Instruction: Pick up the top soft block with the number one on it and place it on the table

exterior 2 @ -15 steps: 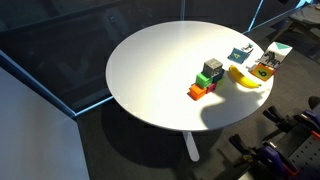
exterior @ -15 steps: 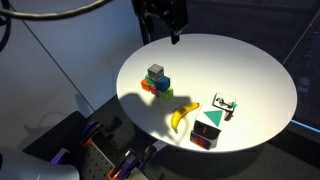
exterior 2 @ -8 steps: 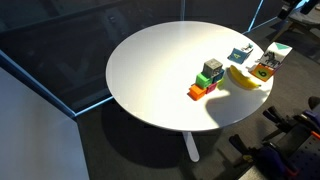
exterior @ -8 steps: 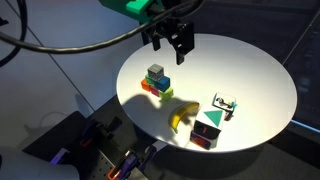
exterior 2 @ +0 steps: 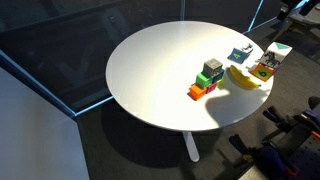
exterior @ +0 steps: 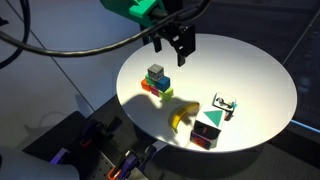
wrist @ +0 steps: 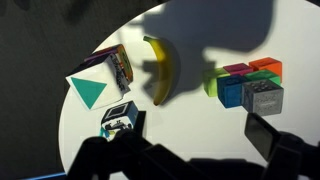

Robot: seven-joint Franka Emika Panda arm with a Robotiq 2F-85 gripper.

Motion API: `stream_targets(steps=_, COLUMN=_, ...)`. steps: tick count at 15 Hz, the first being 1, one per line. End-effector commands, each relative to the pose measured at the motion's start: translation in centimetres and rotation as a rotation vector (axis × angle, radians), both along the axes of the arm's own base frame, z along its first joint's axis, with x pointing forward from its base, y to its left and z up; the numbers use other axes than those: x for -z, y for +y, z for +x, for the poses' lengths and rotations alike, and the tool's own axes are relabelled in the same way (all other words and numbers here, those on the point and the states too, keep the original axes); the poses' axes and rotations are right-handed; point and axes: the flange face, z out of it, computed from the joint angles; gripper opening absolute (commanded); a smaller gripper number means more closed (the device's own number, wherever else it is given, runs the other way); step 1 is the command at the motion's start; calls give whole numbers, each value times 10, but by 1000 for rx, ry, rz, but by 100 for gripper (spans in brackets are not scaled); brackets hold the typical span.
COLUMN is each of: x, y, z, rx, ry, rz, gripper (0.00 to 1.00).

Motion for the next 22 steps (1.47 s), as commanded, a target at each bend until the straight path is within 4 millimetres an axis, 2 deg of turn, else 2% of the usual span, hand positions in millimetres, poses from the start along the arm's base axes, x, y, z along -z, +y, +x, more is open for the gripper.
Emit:
stream_targets(steps=1, x=2, y=-1, z=-1, rx=-15, ry=0, rz=2, gripper=100)
stream_targets(steps=5, x=26, y=-10, z=-10, rx=-45, ry=63, rz=10, gripper=100)
stream_targets(steps=10, x=58, y=-30, z=-21, rx=-52, ry=106, rz=23, gripper=100)
stream_targets(steps=16, x=94, y=-52, z=-22, rx=-49, ry=140, rz=22, gripper=100)
stream_targets(steps=22, x=118, y=-77, z=-16, rx=-46, ry=93, rz=-16, gripper=100)
